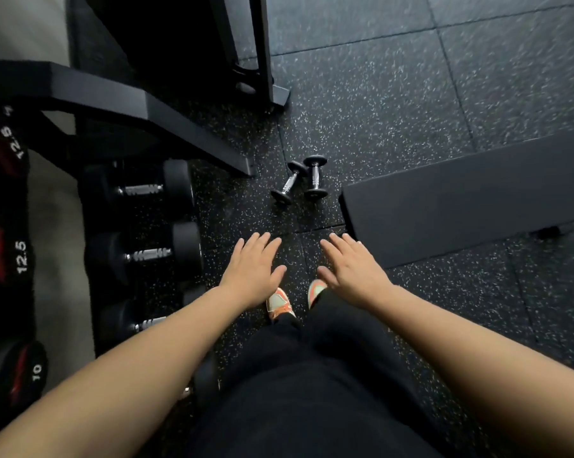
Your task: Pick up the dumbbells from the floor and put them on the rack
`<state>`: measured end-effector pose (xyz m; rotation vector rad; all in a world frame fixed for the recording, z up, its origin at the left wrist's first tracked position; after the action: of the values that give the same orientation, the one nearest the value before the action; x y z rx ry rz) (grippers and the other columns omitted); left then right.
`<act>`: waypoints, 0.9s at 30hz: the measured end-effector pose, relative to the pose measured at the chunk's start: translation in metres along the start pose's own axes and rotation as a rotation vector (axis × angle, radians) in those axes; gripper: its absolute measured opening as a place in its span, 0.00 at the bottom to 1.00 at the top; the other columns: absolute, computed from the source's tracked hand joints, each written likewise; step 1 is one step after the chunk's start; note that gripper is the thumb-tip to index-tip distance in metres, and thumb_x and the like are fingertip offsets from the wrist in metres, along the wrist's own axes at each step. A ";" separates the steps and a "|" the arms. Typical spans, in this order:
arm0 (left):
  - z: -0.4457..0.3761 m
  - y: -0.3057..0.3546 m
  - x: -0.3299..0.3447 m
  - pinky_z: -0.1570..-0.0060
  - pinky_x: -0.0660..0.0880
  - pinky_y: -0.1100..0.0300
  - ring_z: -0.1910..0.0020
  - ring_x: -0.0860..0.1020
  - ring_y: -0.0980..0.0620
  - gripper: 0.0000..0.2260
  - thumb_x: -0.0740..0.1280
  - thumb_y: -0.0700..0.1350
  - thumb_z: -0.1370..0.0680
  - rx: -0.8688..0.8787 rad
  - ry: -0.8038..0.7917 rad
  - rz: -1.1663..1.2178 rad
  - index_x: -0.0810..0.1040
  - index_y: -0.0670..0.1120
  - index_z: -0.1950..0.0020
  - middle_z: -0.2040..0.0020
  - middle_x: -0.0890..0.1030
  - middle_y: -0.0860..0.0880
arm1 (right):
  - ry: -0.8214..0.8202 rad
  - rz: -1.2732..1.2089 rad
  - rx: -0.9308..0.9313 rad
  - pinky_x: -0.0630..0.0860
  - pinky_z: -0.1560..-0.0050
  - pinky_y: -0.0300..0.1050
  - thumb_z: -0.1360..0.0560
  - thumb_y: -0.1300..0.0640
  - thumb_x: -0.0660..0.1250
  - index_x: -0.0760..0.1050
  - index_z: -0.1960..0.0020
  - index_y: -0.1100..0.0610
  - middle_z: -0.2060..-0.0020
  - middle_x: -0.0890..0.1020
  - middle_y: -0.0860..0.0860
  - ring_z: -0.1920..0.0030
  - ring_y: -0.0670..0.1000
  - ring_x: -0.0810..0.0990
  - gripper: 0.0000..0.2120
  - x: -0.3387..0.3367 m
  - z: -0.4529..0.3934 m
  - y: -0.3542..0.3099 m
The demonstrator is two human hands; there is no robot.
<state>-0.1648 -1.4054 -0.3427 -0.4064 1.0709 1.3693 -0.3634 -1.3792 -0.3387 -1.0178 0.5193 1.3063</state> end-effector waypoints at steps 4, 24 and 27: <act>-0.065 -0.007 -0.010 0.24 0.46 0.44 0.21 0.52 0.45 0.30 0.56 0.58 0.19 0.012 -0.039 -0.037 0.56 0.48 0.20 0.20 0.58 0.45 | 0.032 0.030 -0.007 0.61 0.31 0.58 0.21 0.43 0.58 0.65 0.26 0.59 0.28 0.69 0.60 0.28 0.62 0.64 0.29 -0.022 -0.062 0.020; -0.455 -0.086 0.095 0.27 0.57 0.41 0.26 0.62 0.44 0.28 0.59 0.56 0.21 0.048 -0.185 -0.056 0.63 0.44 0.24 0.24 0.67 0.43 | -0.244 0.075 0.033 0.62 0.29 0.60 0.20 0.43 0.53 0.63 0.27 0.60 0.28 0.67 0.62 0.29 0.64 0.63 0.28 0.068 -0.435 0.213; -0.507 -0.111 0.140 0.27 0.57 0.42 0.25 0.61 0.44 0.28 0.58 0.55 0.20 0.074 -0.208 -0.037 0.61 0.43 0.23 0.23 0.65 0.43 | -0.268 0.067 0.110 0.62 0.29 0.60 0.19 0.44 0.52 0.63 0.27 0.60 0.27 0.66 0.62 0.29 0.64 0.62 0.28 0.111 -0.483 0.239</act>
<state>-0.2740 -1.7441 -0.7450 -0.2227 0.9344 1.3037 -0.4578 -1.7394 -0.7432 -0.7259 0.4181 1.4323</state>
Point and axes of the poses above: each hand's wrist, its own z-axis away from the middle knuckle, its own x-axis out of the palm, y = z × x, the point moved 6 cm from there along -z, towards the middle knuckle
